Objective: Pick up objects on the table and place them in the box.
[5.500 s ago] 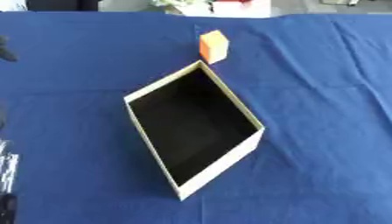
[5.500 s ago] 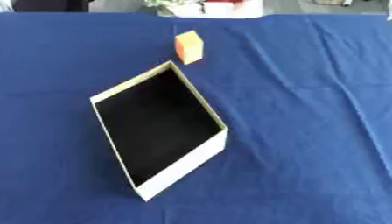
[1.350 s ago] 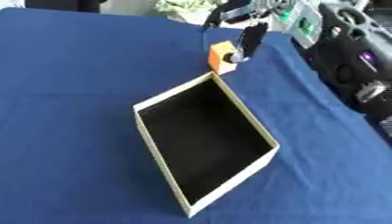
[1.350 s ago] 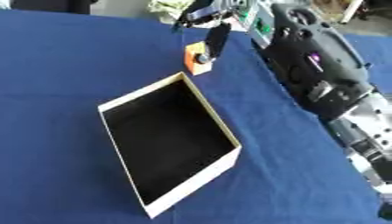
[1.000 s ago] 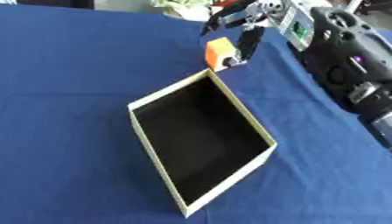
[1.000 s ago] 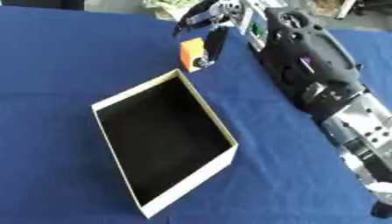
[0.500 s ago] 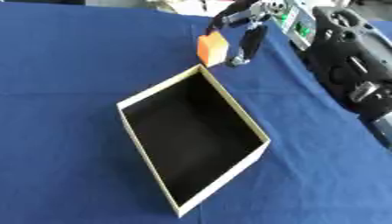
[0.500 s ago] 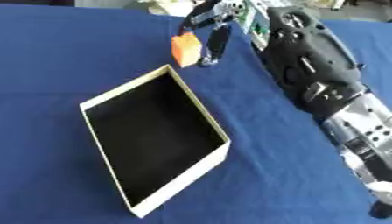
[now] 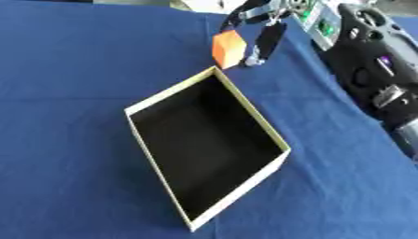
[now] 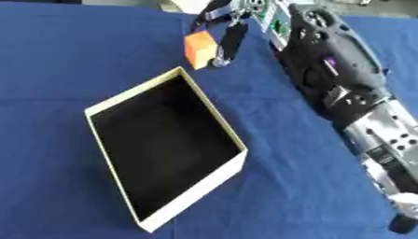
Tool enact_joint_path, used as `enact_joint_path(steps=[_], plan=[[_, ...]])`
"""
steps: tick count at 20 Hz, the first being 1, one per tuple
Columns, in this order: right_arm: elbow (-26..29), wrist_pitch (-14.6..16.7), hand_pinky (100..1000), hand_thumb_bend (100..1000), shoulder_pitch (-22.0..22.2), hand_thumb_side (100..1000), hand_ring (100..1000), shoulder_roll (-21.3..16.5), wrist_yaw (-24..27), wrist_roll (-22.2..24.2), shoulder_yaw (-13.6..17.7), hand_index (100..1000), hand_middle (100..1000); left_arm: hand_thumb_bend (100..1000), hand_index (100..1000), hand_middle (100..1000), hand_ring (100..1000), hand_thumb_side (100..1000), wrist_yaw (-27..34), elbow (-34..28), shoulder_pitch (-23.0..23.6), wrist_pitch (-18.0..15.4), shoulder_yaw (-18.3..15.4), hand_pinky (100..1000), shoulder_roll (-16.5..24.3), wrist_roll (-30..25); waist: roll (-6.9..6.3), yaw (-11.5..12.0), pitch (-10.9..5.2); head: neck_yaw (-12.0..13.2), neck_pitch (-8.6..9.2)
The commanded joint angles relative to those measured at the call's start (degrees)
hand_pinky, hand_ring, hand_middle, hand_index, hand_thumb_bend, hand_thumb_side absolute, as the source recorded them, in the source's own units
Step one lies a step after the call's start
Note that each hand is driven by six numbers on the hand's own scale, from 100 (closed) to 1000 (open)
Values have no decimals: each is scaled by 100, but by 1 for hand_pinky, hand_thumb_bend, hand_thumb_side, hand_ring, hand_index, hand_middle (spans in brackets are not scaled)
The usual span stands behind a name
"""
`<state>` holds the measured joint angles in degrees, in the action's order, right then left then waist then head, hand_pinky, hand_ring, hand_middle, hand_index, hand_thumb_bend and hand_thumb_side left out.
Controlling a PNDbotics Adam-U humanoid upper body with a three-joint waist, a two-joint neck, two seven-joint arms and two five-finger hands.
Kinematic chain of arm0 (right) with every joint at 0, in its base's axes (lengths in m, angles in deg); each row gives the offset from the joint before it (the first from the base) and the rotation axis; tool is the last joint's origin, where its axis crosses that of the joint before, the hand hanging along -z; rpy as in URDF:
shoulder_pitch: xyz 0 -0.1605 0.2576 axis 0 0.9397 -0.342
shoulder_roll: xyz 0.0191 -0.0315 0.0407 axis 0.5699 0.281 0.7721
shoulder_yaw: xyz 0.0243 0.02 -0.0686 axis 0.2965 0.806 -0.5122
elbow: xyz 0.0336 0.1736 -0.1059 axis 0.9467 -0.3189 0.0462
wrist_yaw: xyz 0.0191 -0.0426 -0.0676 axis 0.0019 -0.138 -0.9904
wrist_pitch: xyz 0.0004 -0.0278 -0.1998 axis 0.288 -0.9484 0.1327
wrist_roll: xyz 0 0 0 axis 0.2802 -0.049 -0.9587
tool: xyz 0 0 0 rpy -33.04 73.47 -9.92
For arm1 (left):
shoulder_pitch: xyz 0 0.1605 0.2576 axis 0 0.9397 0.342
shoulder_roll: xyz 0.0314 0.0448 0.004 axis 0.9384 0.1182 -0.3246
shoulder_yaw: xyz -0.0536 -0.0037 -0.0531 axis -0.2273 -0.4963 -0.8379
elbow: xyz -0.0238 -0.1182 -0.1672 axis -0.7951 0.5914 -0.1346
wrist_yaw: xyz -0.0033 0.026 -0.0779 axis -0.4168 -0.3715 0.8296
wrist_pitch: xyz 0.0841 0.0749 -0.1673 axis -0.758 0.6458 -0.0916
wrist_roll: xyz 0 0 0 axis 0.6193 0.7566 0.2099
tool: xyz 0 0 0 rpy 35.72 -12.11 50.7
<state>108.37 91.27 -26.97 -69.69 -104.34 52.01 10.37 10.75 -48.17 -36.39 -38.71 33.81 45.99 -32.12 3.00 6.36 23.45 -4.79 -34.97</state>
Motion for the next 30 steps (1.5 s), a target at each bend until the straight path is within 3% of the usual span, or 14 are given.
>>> enact_joint_path(steps=[1, 11, 14, 18, 20, 21, 22, 23, 25, 30], plan=[[45, -22, 979, 304, -159, 328, 1000, -47, -164, -139, 126, 1000, 983, 100, 656, 509, 495, 691, -11, -100, -61, -1, 14, 360, 46, -39, -30, 9, -109, -32, 96], [-175, -11, 980, 309, -188, 339, 1000, -13, -462, -337, 298, 1000, 984, 100, 655, 508, 493, 698, -24, -100, -58, 8, 14, 357, 40, -84, -27, -3, -49, -46, 110], [-273, -94, 979, 319, -207, 330, 1000, -28, -640, -282, 322, 1000, 982, 100, 655, 508, 493, 700, -35, -100, -71, 28, 34, 357, 30, -124, -2, -22, 33, -94, 126], [-372, -37, 963, 283, -199, 355, 999, 31, -742, -287, 417, 1000, 930, 100, 654, 507, 493, 702, -37, -100, -76, 40, 37, 357, 13, -145, 7, 2, 64, -106, 119], [-380, 9, 951, 237, -201, 387, 987, 61, -669, -335, 443, 1000, 883, 100, 654, 507, 493, 702, -38, -100, -73, 42, 36, 357, 8, -151, 7, 7, 64, -110, 121], [-369, 17, 928, 165, -204, 481, 963, 75, -610, -379, 461, 964, 814, 100, 654, 508, 493, 703, -40, -100, -72, 44, 37, 357, 6, -157, 7, 9, 63, -114, 125], [-344, 10, 928, 165, -208, 481, 963, 90, -531, -450, 487, 964, 814, 100, 654, 508, 493, 703, -41, -100, -72, 49, 38, 357, 3, -165, 8, 9, 62, -117, 132], [-298, -18, 893, 111, -220, 581, 921, 97, -455, -523, 520, 912, 684, 100, 654, 507, 493, 704, -42, -100, -72, 54, 39, 357, -1, -172, 8, 9, 60, -120, 142], [-124, -141, 856, 100, -236, 554, 870, 81, -309, -680, 567, 778, 524, 100, 654, 507, 493, 704, -45, -100, -73, 61, 40, 357, -6, -184, 11, 9, 57, -124, 158], [163, -489, 819, 100, -189, 454, 793, 104, -293, -1141, 398, 623, 406, 100, 654, 507, 493, 705, -43, -100, -80, 72, 46, 357, -15, -203, 22, 36, 64, -142, 175]])
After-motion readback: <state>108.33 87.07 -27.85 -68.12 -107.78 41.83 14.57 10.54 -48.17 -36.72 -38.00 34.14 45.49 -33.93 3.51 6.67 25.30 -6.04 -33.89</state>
